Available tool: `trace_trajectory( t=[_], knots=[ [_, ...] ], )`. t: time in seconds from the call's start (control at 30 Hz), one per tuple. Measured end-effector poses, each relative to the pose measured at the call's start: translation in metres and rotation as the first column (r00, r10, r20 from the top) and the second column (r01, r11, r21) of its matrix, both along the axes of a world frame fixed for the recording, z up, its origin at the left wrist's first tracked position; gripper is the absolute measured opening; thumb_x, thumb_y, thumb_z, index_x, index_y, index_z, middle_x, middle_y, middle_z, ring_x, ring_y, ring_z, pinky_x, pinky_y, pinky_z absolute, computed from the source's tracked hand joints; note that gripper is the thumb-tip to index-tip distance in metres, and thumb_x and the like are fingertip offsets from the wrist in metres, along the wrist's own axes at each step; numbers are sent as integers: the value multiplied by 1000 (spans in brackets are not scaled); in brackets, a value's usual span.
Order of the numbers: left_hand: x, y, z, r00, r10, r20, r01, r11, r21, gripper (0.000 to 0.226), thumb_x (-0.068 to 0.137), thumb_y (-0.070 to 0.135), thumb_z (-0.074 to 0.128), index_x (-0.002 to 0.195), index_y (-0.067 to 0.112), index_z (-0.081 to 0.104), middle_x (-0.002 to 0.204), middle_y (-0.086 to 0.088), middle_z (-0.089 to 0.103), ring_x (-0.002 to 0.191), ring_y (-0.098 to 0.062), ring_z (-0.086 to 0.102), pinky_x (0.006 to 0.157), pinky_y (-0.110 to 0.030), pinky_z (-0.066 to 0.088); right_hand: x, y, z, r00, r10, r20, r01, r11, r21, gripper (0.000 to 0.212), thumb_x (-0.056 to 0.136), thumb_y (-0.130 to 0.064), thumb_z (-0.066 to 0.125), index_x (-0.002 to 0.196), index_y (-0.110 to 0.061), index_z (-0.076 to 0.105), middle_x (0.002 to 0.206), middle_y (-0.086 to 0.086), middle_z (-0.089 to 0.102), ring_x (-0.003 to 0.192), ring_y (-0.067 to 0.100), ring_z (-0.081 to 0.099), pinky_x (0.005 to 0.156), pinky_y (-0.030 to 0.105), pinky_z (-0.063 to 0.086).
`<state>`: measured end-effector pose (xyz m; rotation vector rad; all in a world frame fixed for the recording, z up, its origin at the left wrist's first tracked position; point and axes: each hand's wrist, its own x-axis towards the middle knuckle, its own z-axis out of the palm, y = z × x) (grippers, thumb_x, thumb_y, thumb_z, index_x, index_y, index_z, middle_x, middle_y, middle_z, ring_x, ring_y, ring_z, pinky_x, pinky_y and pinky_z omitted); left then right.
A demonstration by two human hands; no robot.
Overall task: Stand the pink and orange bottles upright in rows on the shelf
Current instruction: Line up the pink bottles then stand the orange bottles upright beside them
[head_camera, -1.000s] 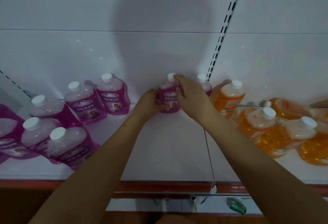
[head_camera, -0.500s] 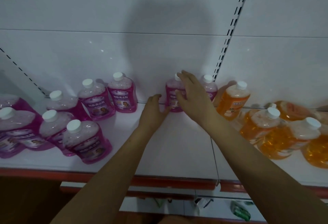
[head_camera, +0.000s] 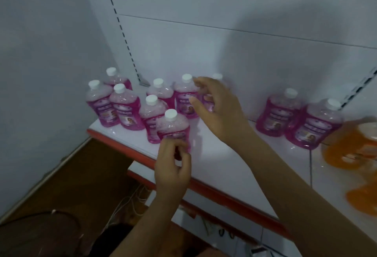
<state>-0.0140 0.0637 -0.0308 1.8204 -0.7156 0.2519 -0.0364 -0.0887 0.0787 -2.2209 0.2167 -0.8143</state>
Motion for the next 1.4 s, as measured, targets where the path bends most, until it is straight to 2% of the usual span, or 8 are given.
trace_trajectory(
  t=[0.13, 0.23, 0.37, 0.6, 0.87, 1.1, 1.23, 1.4],
  knots=[
    [14, 18, -5, 927, 265, -266, -247, 964, 99, 33, 90, 24, 69, 111, 22, 45, 108, 6, 43, 95, -12, 54, 79, -33, 55, 17, 20, -14, 975, 124, -183, -130, 991, -19, 50, 92, -40, 64, 137, -24, 49, 136, -6, 52, 123, 10, 50, 101, 26, 40],
    [24, 22, -9, 900, 169, -403, -112, 981, 160, 50, 88, 32, 72, 126, 26, 39, 122, 8, 44, 109, -6, 51, 86, -18, 47, 24, 26, -34, 936, 138, -323, -176, 980, -92, 48, 90, -39, 65, 132, -23, 49, 129, -2, 52, 118, 17, 50, 91, 28, 41],
    [31, 23, -20, 925, 101, -366, -5, 967, 255, 60, 87, 36, 72, 136, 23, 41, 121, 8, 44, 111, -6, 48, 85, -17, 42, 25, 28, -48, 915, 191, -354, -201, 980, 9, 50, 86, -45, 70, 123, -28, 41, 120, -5, 53, 101, 15, 54, 73, 28, 40],
    [45, 12, -31, 948, 79, -307, 28, 944, 330, 64, 81, 49, 75, 134, 28, 46, 122, 10, 57, 107, -7, 58, 87, -24, 53, 14, 15, -43, 911, 205, -357, -220, 976, -1, 50, 86, -47, 69, 124, -28, 43, 114, -6, 58, 99, 14, 56, 86, 38, 50],
    [34, -35, -18, 829, -239, -505, 342, 932, 121, 61, 75, 32, 85, 127, 30, 52, 116, 13, 66, 97, 6, 64, 81, -15, 53, -30, -35, -33, 940, 101, -325, -84, 994, 67, 37, 85, -39, 72, 112, -33, 48, 95, -20, 59, 84, -9, 55, 68, 8, 38],
    [37, -109, -10, 762, -354, -542, 461, 885, 70, 58, 69, 9, 88, 120, 15, 61, 105, 0, 71, 78, 9, 65, 69, -8, 48, -50, -110, -3, 906, -125, -404, 53, 981, -185, 30, 80, -44, 75, 98, -23, 63, 92, -5, 63, 83, 12, 59, 77, 31, 48],
    [40, -152, -4, 809, -324, -490, 437, 890, 132, 47, 73, 26, 87, 111, 22, 59, 97, 13, 66, 81, 0, 62, 66, -4, 43, -41, -144, 10, 872, -247, -422, 116, 943, -311, 31, 80, -44, 74, 96, -18, 70, 87, -2, 66, 81, 16, 60, 76, 32, 47],
    [28, -182, -8, 937, -148, -318, 205, 966, 156, 38, 84, 46, 75, 106, 17, 65, 93, 8, 63, 85, -10, 59, 72, -23, 42, -26, -167, 14, 866, -325, -380, 143, 889, -434, 34, 81, -45, 72, 94, -13, 70, 88, 5, 67, 83, 22, 60, 77, 36, 47]
  ],
)
